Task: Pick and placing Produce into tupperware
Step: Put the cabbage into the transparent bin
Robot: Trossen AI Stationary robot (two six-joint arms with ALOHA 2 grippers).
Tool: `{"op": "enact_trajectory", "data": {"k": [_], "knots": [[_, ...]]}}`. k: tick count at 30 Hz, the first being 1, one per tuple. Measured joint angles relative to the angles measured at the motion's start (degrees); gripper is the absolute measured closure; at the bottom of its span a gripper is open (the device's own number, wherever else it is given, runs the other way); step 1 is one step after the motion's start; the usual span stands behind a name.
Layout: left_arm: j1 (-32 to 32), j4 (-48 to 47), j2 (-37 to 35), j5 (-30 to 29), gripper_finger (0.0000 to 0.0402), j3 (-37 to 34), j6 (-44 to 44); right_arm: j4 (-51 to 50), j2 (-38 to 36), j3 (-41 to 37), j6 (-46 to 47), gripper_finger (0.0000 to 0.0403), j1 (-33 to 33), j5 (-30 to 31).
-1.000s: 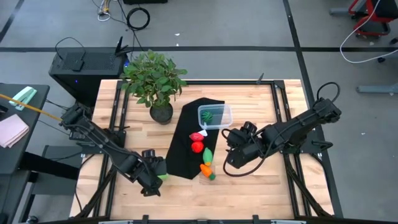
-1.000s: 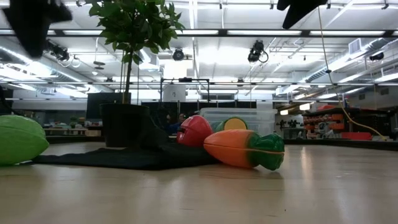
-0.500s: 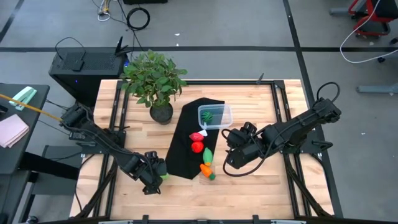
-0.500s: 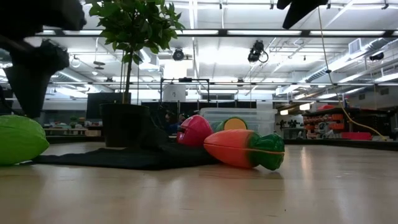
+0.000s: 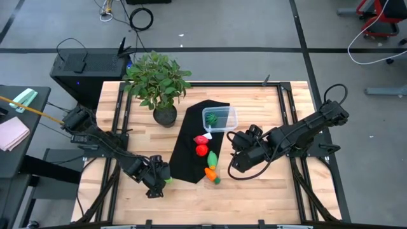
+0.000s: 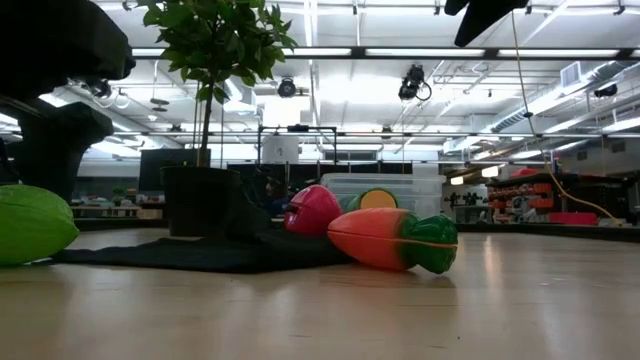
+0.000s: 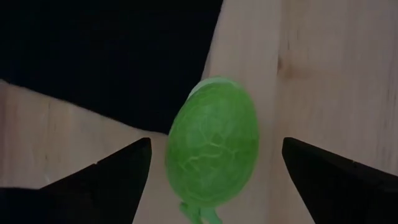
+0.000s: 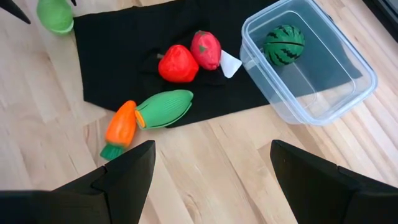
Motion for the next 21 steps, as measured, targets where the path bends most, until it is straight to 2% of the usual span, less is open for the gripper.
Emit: {"op": "enact_trajectory", "data": {"k": [9,14,21], "knots": [[2.93,0.86,0.8,-0.85,0.0032,0.02,2.17,0.0,0.0,0.0,-0.26,0.008,-0.66,0.21],[4.07,2.0,1.77,1.69,0.0032,0.02,5.59,0.07,0.0,0.02,-0.28,0.008,-0.65,0.2],[4.12,3.31,3.75,3.24,0.0033,0.04,4.7,0.35,0.0,0.04,-0.07,0.008,-0.65,0.22]]}}
